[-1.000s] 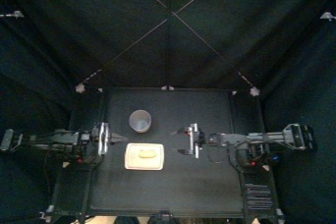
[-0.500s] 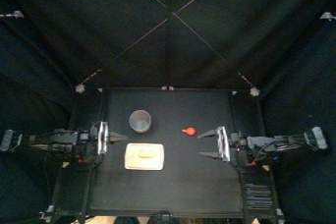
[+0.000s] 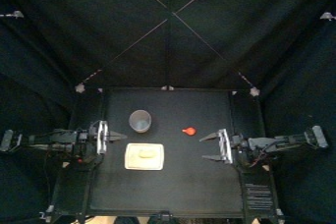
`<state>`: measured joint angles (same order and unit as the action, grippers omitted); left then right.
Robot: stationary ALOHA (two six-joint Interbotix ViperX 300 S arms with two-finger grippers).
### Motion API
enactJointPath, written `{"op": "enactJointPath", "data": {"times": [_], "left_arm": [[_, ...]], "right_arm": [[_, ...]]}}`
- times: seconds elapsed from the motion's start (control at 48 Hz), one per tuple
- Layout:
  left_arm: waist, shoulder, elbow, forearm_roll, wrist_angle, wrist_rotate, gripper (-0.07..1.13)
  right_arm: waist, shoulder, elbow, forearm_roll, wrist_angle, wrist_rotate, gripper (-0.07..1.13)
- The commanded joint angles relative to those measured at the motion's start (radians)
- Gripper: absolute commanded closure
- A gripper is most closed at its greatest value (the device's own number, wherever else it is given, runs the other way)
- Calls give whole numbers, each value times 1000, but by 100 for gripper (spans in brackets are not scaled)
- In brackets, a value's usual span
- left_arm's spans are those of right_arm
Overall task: Pick the corn then place it on the pink plate
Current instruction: Drop corn on the pink plate and return to neutral
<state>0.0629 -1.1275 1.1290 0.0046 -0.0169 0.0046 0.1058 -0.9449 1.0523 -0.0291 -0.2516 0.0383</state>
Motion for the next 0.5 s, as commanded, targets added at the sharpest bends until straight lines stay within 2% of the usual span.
{"op": "enactJointPath", "data": {"times": [0.021,0.5], "left_arm": [[5,2,-31,3,-9,0,109],[12,0,-26,-5,-5,-2,109]], "right_arm": [[3,-5,-2,3,-9,0,1],[2,-12,20,0,-28,0,1]]}}
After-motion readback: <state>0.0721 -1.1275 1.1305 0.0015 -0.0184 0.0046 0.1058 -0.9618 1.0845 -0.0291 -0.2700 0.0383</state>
